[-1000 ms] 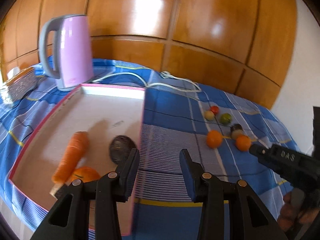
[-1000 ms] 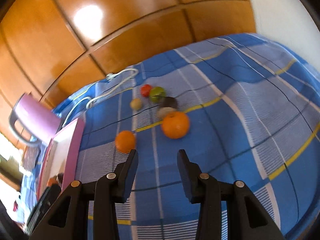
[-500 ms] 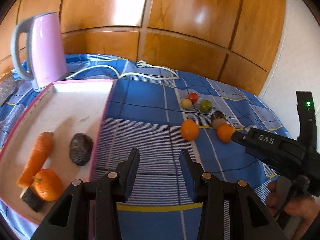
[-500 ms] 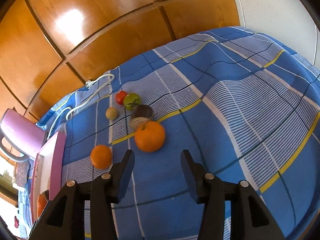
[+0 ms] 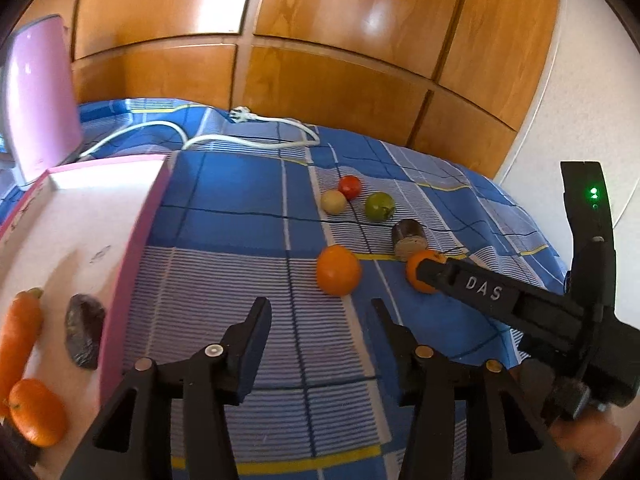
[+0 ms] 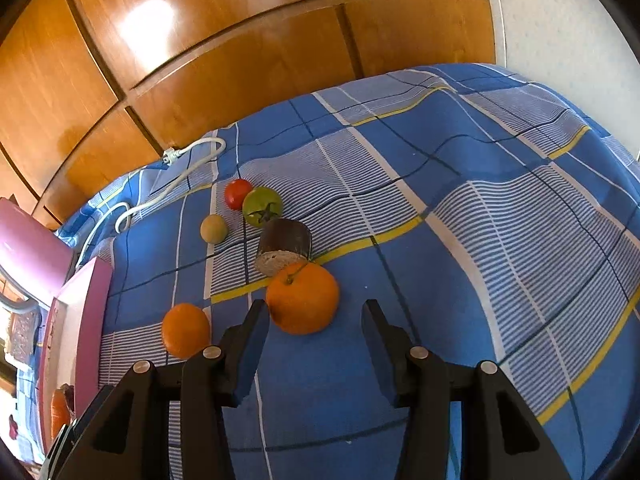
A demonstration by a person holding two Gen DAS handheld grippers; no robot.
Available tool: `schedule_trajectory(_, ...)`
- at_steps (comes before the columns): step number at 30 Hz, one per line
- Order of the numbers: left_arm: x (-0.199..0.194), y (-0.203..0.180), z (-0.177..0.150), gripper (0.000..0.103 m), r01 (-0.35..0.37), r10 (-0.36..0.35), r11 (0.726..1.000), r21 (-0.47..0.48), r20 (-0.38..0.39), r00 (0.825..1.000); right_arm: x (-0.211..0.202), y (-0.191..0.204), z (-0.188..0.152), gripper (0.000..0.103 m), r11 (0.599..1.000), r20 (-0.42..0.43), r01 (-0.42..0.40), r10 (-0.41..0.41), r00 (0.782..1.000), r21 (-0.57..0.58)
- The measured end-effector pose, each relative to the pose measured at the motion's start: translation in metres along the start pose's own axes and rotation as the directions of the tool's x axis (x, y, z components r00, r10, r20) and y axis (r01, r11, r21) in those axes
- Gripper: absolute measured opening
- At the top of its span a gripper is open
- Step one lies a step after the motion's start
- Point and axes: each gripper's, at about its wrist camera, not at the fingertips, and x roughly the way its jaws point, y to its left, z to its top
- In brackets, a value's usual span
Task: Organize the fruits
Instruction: 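Move the left tool to a mandarin while the right tool approaches the stemmed mandarin, then close the left tool on the mandarin while the right tool grips the stemmed mandarin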
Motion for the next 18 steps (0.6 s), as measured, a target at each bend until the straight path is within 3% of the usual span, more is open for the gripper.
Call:
schedule_trajectory(14,0.05,-0.007,0.017,0.049,0.03,-0.03,1.0,-0.003,-0.067,0.997,0.013,0.006,0.006,0.048,0.999,-0.01,-0.009,0.009,1.0,-0.031)
schedule_trajectory(18,0.06,-0.003,0.02,0.048,0.048,-0.051,0.998,-0.035,-0.093,0.994,0.013,0.005,0.007,0.043,0.999,-0.012,-0.02,0.02,1.0,-0.028)
